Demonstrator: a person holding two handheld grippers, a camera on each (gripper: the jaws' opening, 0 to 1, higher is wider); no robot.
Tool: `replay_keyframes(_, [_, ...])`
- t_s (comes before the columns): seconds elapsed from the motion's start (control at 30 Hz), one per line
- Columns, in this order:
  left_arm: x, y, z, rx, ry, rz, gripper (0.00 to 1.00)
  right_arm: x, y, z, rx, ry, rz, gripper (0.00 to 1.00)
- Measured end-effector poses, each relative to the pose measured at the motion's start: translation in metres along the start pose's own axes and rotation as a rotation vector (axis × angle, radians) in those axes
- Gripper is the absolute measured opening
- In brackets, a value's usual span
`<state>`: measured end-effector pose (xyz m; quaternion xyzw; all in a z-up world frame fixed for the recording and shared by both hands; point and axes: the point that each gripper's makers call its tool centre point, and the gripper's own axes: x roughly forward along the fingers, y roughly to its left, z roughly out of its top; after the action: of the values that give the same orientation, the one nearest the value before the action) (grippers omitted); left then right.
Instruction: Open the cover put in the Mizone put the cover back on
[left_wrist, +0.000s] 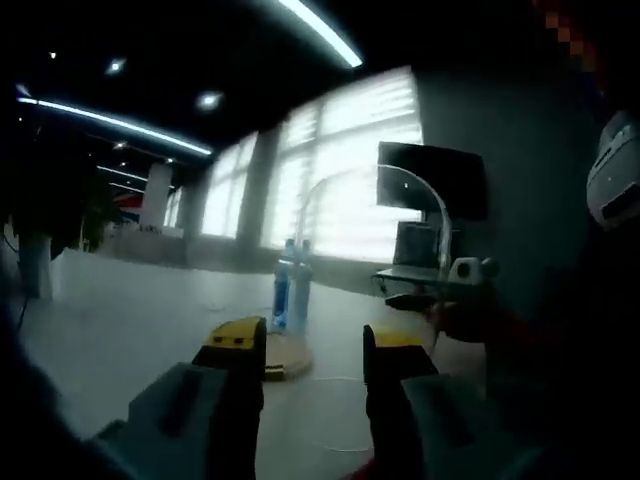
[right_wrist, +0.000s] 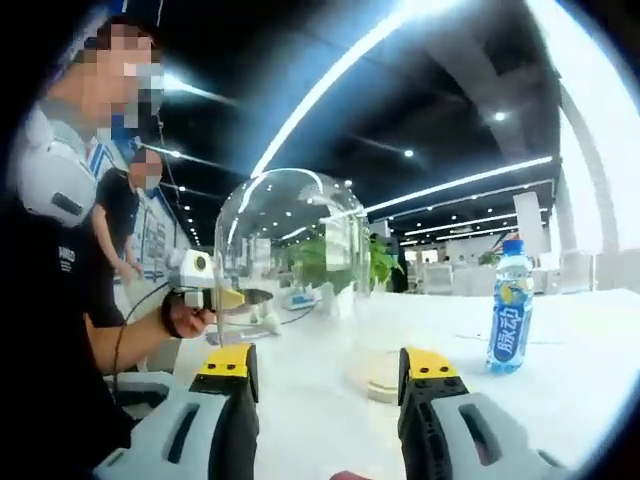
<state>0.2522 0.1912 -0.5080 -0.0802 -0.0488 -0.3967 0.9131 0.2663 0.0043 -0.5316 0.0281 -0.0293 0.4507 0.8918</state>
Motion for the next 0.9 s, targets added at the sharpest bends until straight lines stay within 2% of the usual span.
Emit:
replay_keyframes(0.13, [-0.001,0.008,-0.013,0.006,0.028,0.035,0.35,-0.01,-0.01,-0.006,0.025,-0.002,-0.061,0.45])
replay_keyframes(0.3, [-0.003,0.016,-0.027,-0.001,0.052,0.072,0.35,-0.019,-0.024,-0.007,0.085,-0.041,-0.131,0.42])
replay_keyframes(0.43, [-0.006,0.025,-0.038,0.021,0.077,0.119,0.34,-0.025,-0.034,-0.013,0.071,-0.036,-0.191,0.42])
replay_keyframes(0.57, [-0.01,0.039,-0.044,0.065,0.072,0.17,0.34,-0.029,-0.038,-0.018,0.055,-0.035,-0.225,0.41])
replay_keyframes(0.73, [-0.011,0.052,-0.049,0.052,0.06,0.219,0.34,-0.032,-0.044,-0.024,0.037,-0.027,-0.261,0.38])
replay_keyframes(0.83, [-0.01,0.055,-0.053,0.067,0.077,0.239,0.23,-0.033,-0.049,-0.027,0.054,-0.034,-0.283,0.36])
replay_keyframes(0.9, [-0.009,0.058,-0.052,0.069,0.075,0.251,0.2,-0.035,-0.056,-0.03,0.061,-0.038,-0.315,0.32])
